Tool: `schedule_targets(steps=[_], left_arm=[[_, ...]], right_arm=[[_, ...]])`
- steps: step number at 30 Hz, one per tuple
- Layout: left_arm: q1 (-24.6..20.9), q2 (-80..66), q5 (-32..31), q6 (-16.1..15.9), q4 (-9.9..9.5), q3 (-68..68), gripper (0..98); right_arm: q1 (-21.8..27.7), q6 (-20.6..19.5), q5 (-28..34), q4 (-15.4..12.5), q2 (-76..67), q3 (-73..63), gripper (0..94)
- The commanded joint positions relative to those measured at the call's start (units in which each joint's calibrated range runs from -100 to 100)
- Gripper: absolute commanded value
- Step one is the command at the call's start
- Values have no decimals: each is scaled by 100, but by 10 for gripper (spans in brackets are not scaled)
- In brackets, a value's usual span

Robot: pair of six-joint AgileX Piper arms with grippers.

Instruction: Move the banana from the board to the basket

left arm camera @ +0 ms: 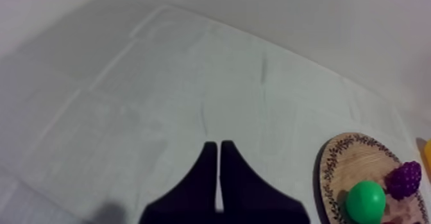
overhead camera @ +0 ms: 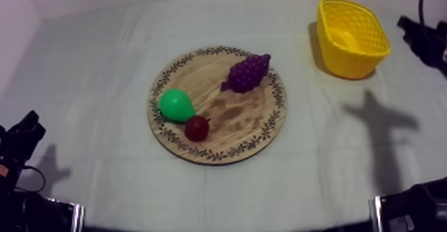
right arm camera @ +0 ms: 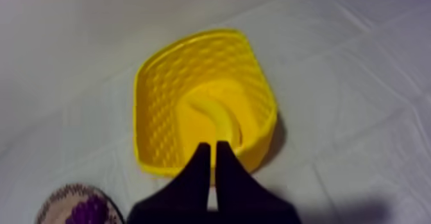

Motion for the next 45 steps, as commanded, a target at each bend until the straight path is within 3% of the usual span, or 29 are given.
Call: schedule_targets(steps=[1, 5, 10, 13, 16, 22, 26, 34, 45], left_arm=[[2, -5, 0, 0, 3, -1, 1], [2, -5, 0, -1, 3, -1, 1], [2, -5, 0, -1, 3, -1, 1], [2, -5, 0, 0, 3, -1, 1], [2, -5, 0, 0, 3, -1, 1], [2, -5, 0, 0, 3, -1, 1], [2, -5, 0, 0, 3, -1, 1], [2, -5, 0, 0, 3, -1, 1], [2, -5, 0, 1, 3, -1, 1]], right_arm=[[-63, 688, -48, -620, -1026, 814, 5], [-141, 1600, -187, -1477, -1971, 1693, 4], [-219, 2491, -264, -2261, -2940, 2641, 4], [-293, 3073, -5, -2872, -3349, 2831, 4], [-341, 3367, 496, -3139, -3746, 2898, 3], [-486, 3095, 1728, -2744, -4426, 2928, 3], [-565, 2934, 2186, -2580, -4765, 2926, 3], [-623, 2822, 2431, -2527, -5200, 2922, 9], [-664, 3209, 2449, -2523, -5237, 2921, 4]])
